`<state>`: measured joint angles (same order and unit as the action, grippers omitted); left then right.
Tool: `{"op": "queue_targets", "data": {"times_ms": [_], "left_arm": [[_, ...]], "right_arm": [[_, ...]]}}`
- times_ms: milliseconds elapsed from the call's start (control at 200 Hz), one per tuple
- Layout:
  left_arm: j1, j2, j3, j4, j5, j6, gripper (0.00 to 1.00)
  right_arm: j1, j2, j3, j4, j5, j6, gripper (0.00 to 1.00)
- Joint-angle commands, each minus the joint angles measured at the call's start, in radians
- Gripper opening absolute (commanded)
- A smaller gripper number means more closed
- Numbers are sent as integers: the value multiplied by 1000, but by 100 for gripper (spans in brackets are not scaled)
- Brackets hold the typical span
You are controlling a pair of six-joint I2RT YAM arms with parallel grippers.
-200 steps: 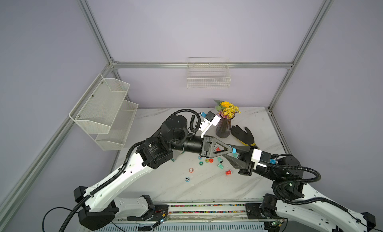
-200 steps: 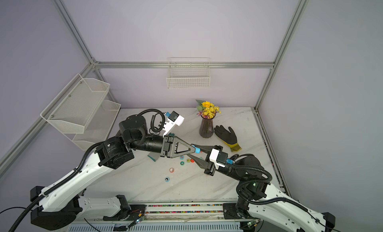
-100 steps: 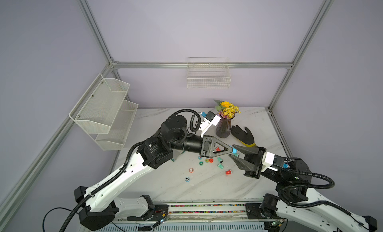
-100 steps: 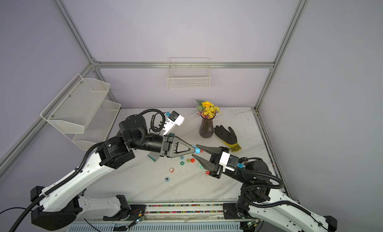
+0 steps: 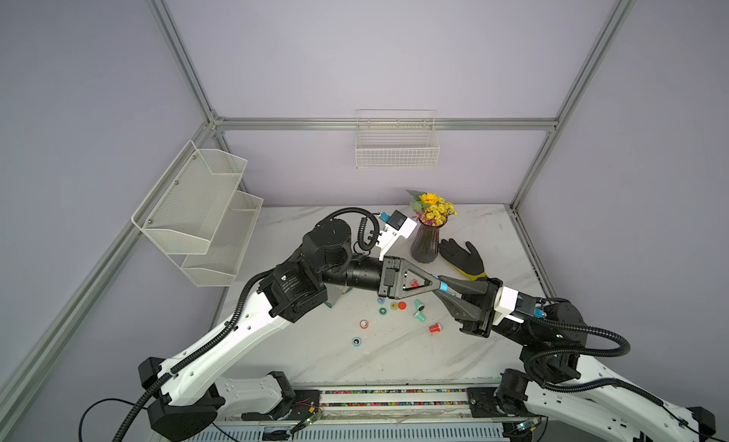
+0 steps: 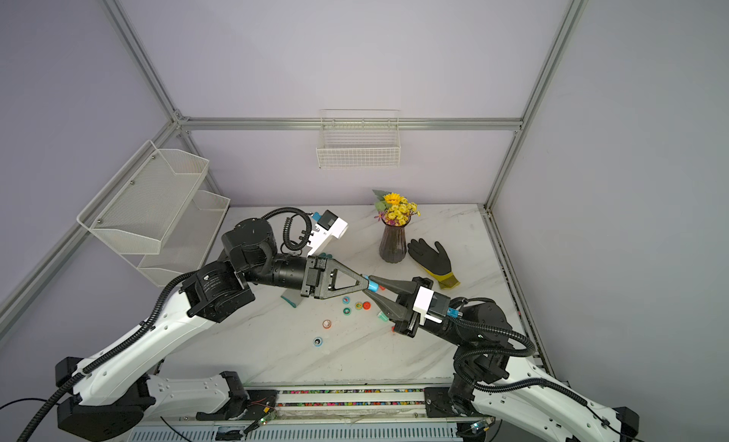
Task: Close the stamp cap
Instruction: Pick up the stamp from the center of the board.
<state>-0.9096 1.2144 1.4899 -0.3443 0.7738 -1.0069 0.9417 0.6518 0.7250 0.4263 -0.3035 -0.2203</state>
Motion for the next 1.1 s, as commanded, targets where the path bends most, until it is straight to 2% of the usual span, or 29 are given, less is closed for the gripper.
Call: {"op": "queue_targets", "data": {"times_ms": [0,120,220,365,460,595,835,930,1015,1060,1095], "left_arm": [[-2,-19,-5,73,24,-8,12],[-2,-23,-12,99,33,-19,12],[-2,-26,-20,122,43,-28,12],[-2,-24,-30,155,60,-45,12],[-2,-23,-30,161,66,-49,12],[-2,-24,-36,153,67,-45,12],[-2,-19,-48,136,72,-35,12],[-2,-18,-47,125,69,-26,13],[2,-22,-42,111,58,-11,14],[6,-26,-38,99,52,-3,17],[12,-28,-35,83,43,6,25]], "right_arm": [[2,10,-12,14,-14,-2,22],[2,9,-16,15,-15,1,21],[3,15,-12,14,-20,7,30],[2,22,-7,18,-22,6,30],[2,26,-3,21,-29,10,28],[3,26,4,27,-45,15,18],[2,32,16,27,-71,25,18],[3,38,19,28,-78,28,9],[3,43,20,26,-80,38,10],[2,45,19,26,-80,43,9],[2,46,19,26,-77,48,7]]}}
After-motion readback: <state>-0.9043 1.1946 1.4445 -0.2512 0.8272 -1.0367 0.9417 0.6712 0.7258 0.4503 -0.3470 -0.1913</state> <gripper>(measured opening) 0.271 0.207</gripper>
